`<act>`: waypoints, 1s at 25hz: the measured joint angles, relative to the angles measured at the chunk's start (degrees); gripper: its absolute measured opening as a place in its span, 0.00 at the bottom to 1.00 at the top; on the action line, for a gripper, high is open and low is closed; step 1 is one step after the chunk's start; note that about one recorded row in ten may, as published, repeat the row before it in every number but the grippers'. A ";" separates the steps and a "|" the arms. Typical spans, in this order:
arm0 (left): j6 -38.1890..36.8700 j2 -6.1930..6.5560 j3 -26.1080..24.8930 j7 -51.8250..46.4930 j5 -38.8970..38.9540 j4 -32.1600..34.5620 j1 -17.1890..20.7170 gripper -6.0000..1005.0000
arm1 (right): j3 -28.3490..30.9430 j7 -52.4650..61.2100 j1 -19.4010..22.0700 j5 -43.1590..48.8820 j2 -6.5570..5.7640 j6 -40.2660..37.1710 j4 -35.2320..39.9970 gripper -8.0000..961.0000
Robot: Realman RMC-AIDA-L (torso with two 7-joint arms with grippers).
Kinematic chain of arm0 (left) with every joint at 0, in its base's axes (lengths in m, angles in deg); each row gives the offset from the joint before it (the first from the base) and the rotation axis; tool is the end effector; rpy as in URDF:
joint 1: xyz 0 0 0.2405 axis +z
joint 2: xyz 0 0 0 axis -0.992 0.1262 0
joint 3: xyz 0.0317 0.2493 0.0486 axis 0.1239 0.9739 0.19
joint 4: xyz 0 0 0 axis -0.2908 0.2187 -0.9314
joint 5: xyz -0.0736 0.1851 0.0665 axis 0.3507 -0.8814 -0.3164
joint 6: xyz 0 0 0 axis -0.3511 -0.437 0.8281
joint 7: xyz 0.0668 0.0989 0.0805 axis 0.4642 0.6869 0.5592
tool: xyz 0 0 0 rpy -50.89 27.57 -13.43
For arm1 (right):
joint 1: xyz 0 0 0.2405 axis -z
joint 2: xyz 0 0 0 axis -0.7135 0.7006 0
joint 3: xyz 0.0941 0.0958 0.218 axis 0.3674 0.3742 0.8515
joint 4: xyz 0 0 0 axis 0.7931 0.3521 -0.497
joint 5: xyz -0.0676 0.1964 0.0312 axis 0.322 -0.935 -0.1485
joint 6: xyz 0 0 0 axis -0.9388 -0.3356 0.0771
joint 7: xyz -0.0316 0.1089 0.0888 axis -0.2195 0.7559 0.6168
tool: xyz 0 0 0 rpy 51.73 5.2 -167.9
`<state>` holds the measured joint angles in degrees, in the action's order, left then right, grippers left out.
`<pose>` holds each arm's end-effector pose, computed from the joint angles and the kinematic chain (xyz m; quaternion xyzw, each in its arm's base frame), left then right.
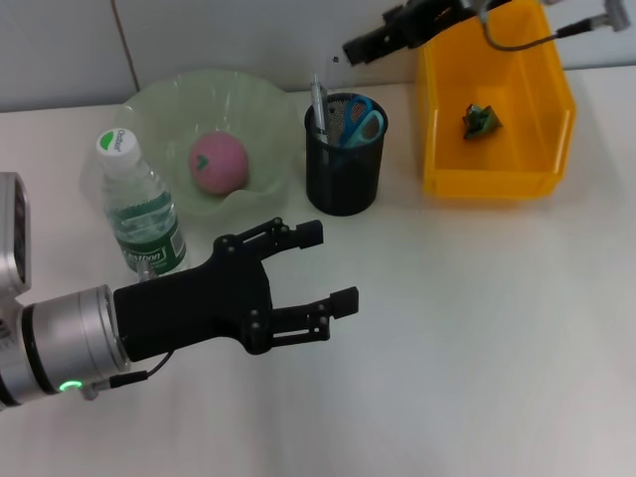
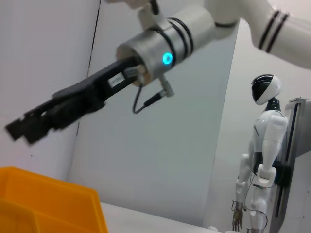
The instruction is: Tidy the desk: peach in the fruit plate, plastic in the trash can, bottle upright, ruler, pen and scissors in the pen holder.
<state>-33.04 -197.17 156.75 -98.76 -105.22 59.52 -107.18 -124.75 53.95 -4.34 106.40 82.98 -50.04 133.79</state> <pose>-0.2128 0.2898 -0.0582 -0.9136 -0.1245 -0.3809 0.0689 0.1104 0.4434 0.0733 -0.9310 0.2684 0.0891 0.2309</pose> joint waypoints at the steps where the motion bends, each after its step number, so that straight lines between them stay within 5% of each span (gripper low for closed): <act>1: 0.00 -0.01 0.10 0.14 -0.01 0.00 -0.01 0.87 | 0.00 0.00 0.00 0.00 0.00 0.00 0.00 0.72; 3: 0.00 0.00 0.14 0.20 -0.02 0.00 -0.01 0.87 | 0.92 -4.43 6.64 -10.29 0.27 1.06 3.32 0.75; 4: 0.02 -0.01 0.15 0.37 -0.02 0.00 0.00 0.87 | 0.92 -4.43 6.64 -10.29 0.27 1.06 3.32 0.77; 5: 0.07 -0.01 0.12 0.39 -0.02 0.00 -0.01 0.87 | 1.74 -10.60 12.25 -20.07 0.48 0.89 4.07 0.79; 6: 0.15 0.00 0.07 0.40 -0.02 -0.01 -0.02 0.87 | 1.74 -10.60 12.25 -20.07 0.48 0.89 4.07 0.80; 7: 0.25 0.02 0.03 0.41 -0.02 -0.02 -0.07 0.87 | 2.02 -17.18 17.22 -29.72 0.67 0.25 3.00 0.82; 8: 0.25 0.02 0.03 0.41 -0.02 -0.02 -0.07 0.87 | 2.02 -17.18 17.22 -29.72 0.67 0.25 3.00 0.82; 12: 0.47 0.26 0.00 0.41 -1.18 -0.08 -0.37 0.87 | 2.16 -34.70 27.15 -51.18 0.94 -5.20 -8.15 0.82; 17: 1.15 0.70 -0.14 -0.55 -3.44 -0.09 -0.99 0.87 | 3.75 -41.76 29.84 -53.84 0.84 -11.60 -17.29 0.82; 20: 1.54 1.42 -0.24 -3.25 -5.79 -0.49 -2.03 0.87 | 3.84 -50.64 30.22 -52.36 -0.63 -17.14 -28.67 0.82; 25: 1.54 1.76 -0.24 -3.97 -7.15 -0.84 -2.54 0.87 | 3.99 -62.70 30.42 -47.44 -0.94 -20.60 -37.36 0.82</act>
<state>-31.49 -195.41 156.51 -102.74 -112.37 58.68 -109.72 -120.76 -8.75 26.08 58.97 82.05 -70.65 96.43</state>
